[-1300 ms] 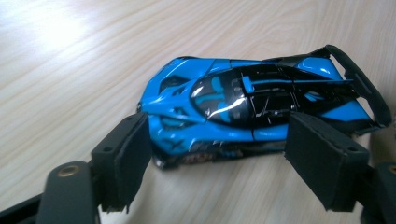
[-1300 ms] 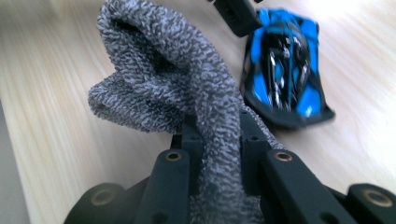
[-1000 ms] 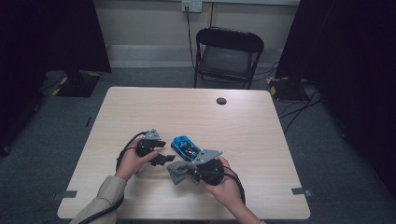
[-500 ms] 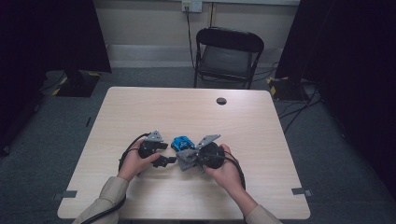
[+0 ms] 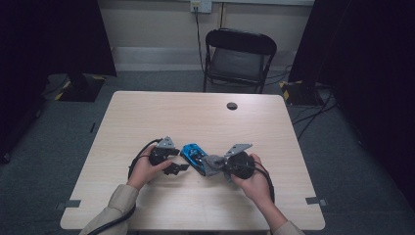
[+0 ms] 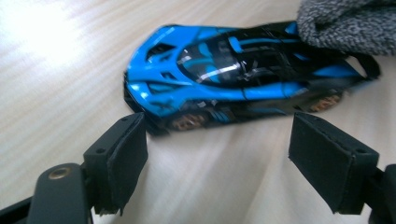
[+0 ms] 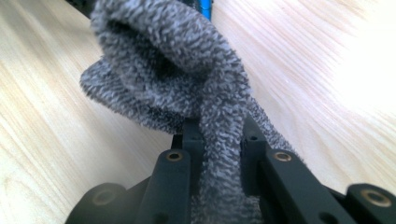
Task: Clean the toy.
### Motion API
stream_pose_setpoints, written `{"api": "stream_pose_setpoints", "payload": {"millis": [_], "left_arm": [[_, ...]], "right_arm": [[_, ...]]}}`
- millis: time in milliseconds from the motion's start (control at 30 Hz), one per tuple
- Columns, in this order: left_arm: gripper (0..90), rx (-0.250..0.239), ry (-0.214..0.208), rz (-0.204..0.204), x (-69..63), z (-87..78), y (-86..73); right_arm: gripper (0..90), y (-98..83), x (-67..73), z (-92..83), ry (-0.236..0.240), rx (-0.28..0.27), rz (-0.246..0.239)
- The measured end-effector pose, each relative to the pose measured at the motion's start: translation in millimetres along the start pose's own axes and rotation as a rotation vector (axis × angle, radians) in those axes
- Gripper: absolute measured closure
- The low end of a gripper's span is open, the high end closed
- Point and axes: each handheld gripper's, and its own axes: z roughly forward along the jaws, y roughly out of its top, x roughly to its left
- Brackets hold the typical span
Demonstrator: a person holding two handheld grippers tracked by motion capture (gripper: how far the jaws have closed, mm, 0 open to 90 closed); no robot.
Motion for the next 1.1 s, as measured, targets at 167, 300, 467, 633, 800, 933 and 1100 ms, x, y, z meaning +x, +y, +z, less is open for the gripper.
{"api": "stream_pose_setpoints", "payload": {"millis": [167,300,467,633,800,933,1100], "left_arm": [[18.5,0.013,0.008,0.032,3.4,8.2,3.5],[15.5,0.022,0.001,0.049,5.0,11.9,6.7],[12.3,0.03,-0.012,0.063,4.4,14.4,8.4],[12.5,0.04,-0.024,0.087,-2.0,17.4,9.7],[12.4,0.045,-0.017,0.105,-6.8,18.7,9.8],[13.0,0.051,-0.005,0.111,-7.2,18.6,10.1],[15.7,0.043,-0.007,0.112,-5.4,16.4,8.4]], "right_arm": [[78.1,0.1,2.9,0.1,-0.007,-0.006,-0.022],[78.1,-2.5,0.3,2.1,-0.015,-0.016,-0.005],[78.0,-6.8,-3.9,4.2,-0.022,-0.018,0.014],[78.0,-11.5,-7.4,3.7,-0.023,-0.018,0.025],[78.0,-16.2,-9.7,5.3,-0.035,-0.03,0.034],[77.9,-18.0,-8.6,7.3,-0.035,-0.037,0.041],[77.7,-18.8,-10.8,1.3,-0.051,-0.055,0.05]]}}
